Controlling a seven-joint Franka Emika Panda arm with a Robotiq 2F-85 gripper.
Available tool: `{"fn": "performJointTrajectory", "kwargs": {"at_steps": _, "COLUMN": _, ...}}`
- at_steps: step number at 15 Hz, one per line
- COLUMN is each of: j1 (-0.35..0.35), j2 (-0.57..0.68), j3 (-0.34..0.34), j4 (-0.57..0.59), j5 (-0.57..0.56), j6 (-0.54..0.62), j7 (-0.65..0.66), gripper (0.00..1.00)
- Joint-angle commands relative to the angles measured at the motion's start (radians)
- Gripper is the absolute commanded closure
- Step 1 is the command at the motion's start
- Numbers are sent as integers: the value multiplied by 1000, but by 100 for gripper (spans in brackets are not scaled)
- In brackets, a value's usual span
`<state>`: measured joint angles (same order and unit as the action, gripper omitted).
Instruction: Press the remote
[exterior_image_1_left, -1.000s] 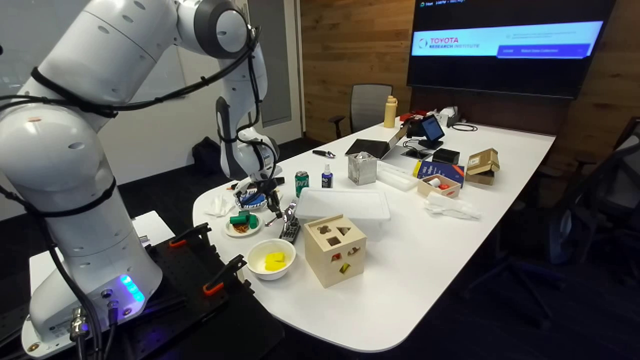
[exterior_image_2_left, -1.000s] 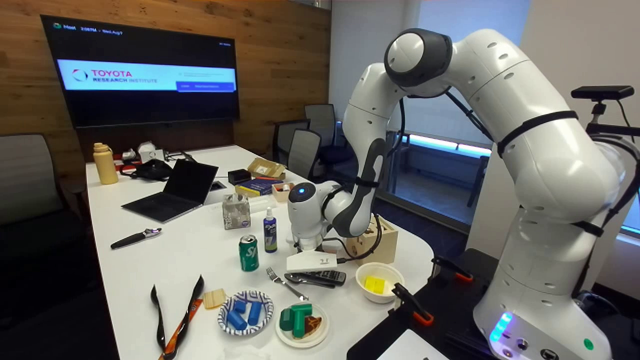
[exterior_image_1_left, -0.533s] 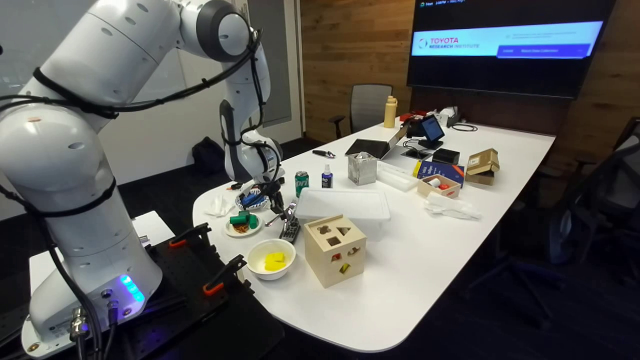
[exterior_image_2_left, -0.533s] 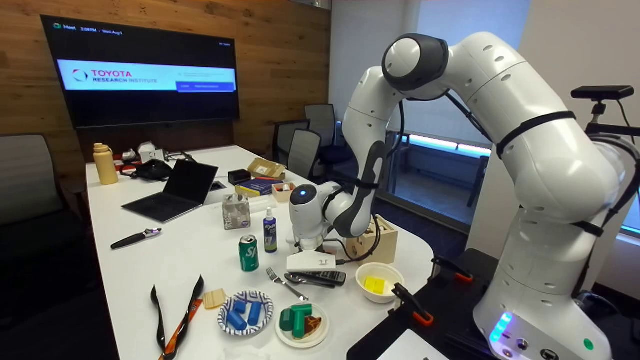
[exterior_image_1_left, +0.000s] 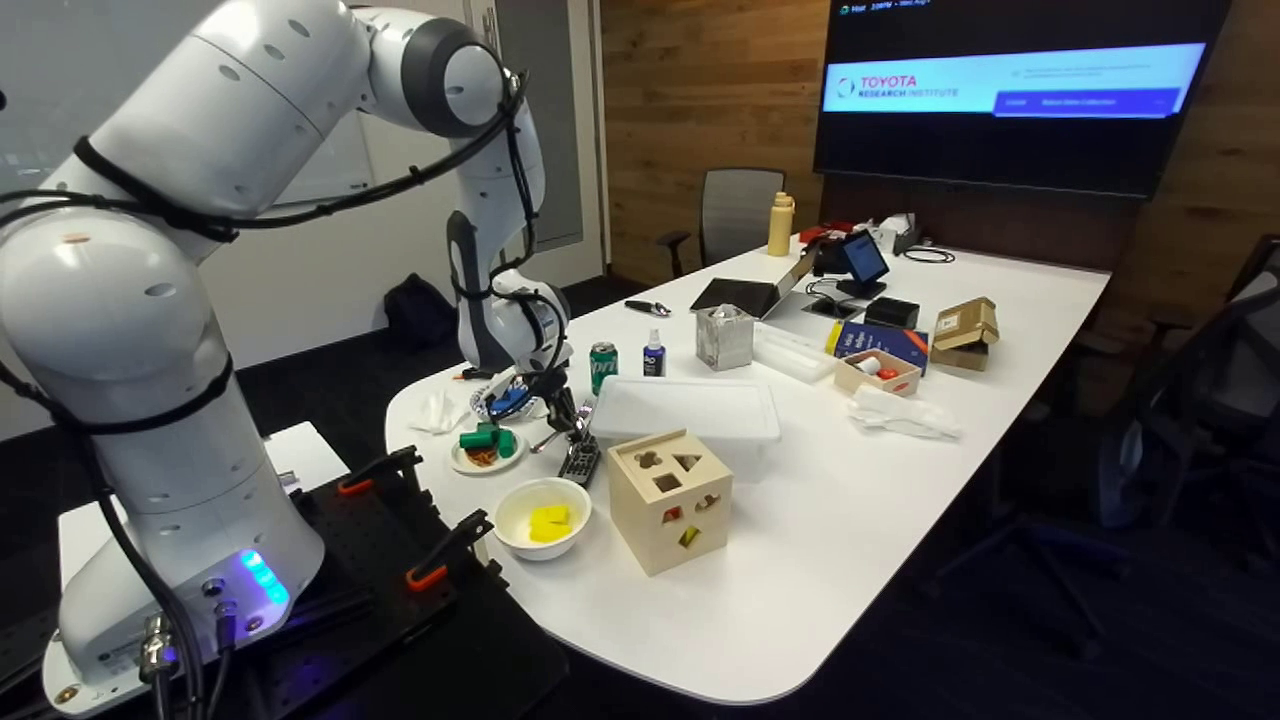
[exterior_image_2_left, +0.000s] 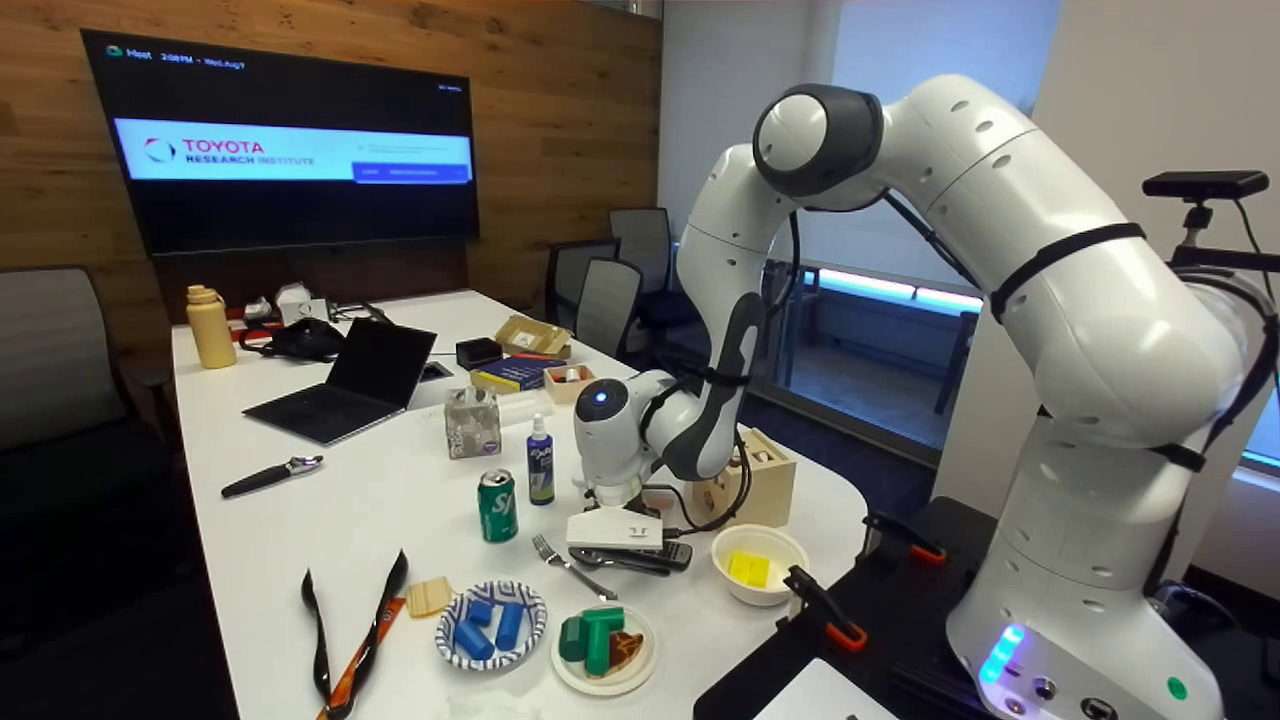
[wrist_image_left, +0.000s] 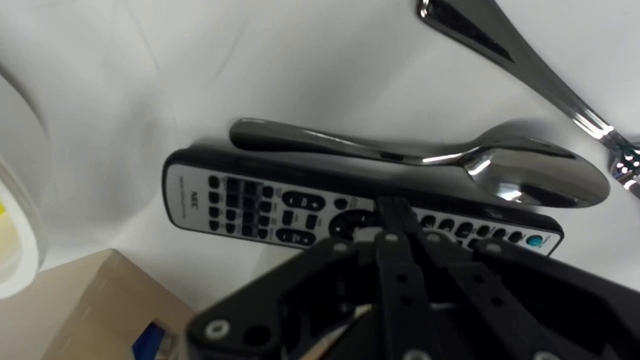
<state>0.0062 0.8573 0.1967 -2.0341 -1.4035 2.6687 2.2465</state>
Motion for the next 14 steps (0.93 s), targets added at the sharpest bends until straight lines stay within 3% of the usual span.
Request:
{"fn": "performJointTrajectory", "kwargs": {"at_steps": 1, "j1": 27, "j2": 15, "j3": -22, "j4": 36, "j5": -19, "j6": -28, "j7": 55, "gripper": 100}}
{"fn": "performJointTrajectory", "kwargs": {"at_steps": 10, "j1": 22, "j2": 62, "j3": -43, "j4": 92, "j5": 4, "j6": -70, "j7": 51, "gripper": 100}}
{"fn": "performJointTrajectory", "kwargs": {"at_steps": 11, "j1": 58, "j2": 63, "j3": -81, "j4": 95, "j5": 40, "j6": -50, "j7": 36, "gripper": 100}}
{"fn": "performJointTrajectory", "kwargs": {"at_steps": 14, "j1": 71, "j2": 95, "j3": -94, "j4": 117, "j5": 100, "j6": -45, "j7": -6, "gripper": 100}}
